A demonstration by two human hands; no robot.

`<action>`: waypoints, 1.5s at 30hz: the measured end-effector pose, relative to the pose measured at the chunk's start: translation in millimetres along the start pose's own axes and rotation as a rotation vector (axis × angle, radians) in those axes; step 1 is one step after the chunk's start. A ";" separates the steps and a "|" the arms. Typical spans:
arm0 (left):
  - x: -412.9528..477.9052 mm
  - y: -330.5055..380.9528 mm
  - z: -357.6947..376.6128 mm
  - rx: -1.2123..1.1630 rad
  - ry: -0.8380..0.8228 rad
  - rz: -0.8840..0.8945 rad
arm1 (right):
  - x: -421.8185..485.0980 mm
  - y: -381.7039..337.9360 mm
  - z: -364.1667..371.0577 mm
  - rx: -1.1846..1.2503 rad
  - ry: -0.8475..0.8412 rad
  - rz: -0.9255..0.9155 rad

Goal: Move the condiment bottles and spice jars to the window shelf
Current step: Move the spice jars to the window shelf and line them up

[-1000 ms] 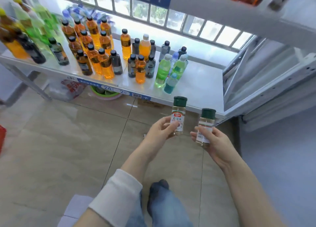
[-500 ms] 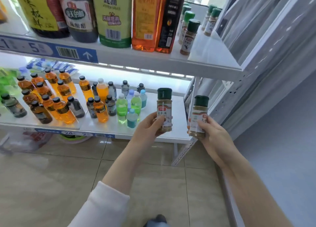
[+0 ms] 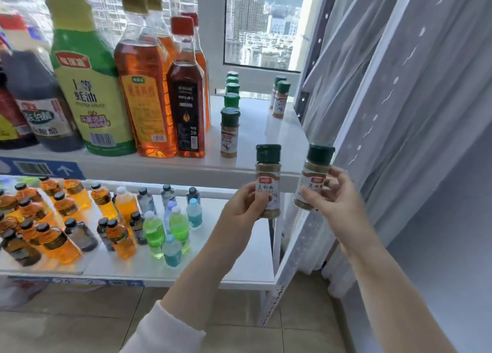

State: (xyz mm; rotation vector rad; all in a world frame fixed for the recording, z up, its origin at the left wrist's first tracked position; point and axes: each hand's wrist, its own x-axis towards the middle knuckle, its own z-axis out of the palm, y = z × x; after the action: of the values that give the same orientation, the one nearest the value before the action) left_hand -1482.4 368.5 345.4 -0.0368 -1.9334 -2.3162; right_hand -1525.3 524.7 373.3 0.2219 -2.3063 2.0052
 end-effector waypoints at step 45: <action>196.4 -12.2 2.7 -0.049 0.039 -0.067 | 273.0 31.3 49.9 -0.212 0.203 0.089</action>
State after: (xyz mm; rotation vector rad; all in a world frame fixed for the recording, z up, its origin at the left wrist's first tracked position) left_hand -1678.7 357.6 353.2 0.0695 -1.8879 -2.3869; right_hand -1797.8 463.7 377.4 -0.0944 -2.4090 1.7099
